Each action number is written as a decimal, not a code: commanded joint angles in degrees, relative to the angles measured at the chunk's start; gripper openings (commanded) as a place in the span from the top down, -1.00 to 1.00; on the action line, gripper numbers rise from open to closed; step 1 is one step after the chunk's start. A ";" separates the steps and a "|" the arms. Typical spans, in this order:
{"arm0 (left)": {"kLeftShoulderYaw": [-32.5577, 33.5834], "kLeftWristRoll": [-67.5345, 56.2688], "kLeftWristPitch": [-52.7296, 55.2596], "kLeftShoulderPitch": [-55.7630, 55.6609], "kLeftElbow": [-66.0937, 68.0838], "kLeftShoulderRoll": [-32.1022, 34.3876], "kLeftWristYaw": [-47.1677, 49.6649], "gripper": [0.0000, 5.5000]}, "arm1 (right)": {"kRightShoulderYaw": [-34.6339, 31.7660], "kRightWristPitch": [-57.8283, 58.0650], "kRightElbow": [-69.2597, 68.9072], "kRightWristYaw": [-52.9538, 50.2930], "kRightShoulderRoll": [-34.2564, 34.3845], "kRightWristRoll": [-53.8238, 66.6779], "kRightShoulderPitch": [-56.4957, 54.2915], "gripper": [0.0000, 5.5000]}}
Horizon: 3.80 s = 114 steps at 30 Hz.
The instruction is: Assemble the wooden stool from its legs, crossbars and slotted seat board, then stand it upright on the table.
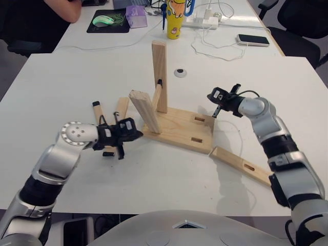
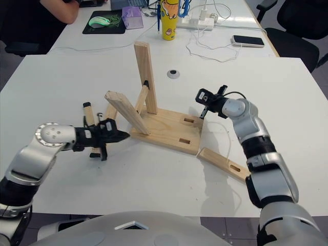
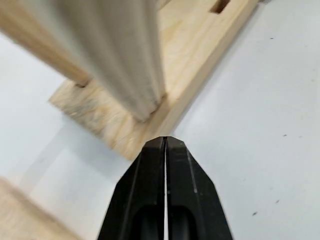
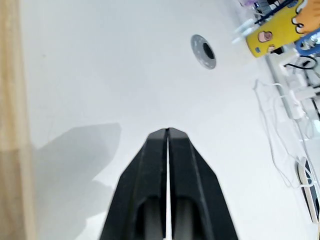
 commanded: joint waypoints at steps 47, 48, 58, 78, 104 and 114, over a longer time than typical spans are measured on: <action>-9.37 17.83 -1.97 -6.68 26.51 -16.75 19.07 0.98 | -0.84 4.51 -3.87 16.68 -5.46 3.21 1.35 1.00; -9.37 17.76 -1.67 -6.69 26.15 -16.92 19.09 0.98 | 0.08 4.28 -3.83 18.00 -5.93 2.54 1.74 1.00; -8.88 17.69 -1.93 -8.43 27.92 -17.41 18.68 0.98 | 1.39 14.43 -17.25 32.61 -3.72 10.58 7.97 1.00; -6.15 17.81 -3.52 -9.22 30.62 -16.87 18.62 0.98 | -0.55 25.00 -30.46 30.51 -3.41 17.40 13.80 1.00; 5.83 14.92 4.20 6.24 4.63 -16.58 28.61 1.00 | -14.34 45.22 -54.64 37.54 -38.84 31.42 34.59 -0.08; 5.80 13.70 3.04 6.08 5.10 -15.59 27.64 1.00 | -11.31 40.85 -54.69 31.04 -37.39 26.63 40.00 -0.31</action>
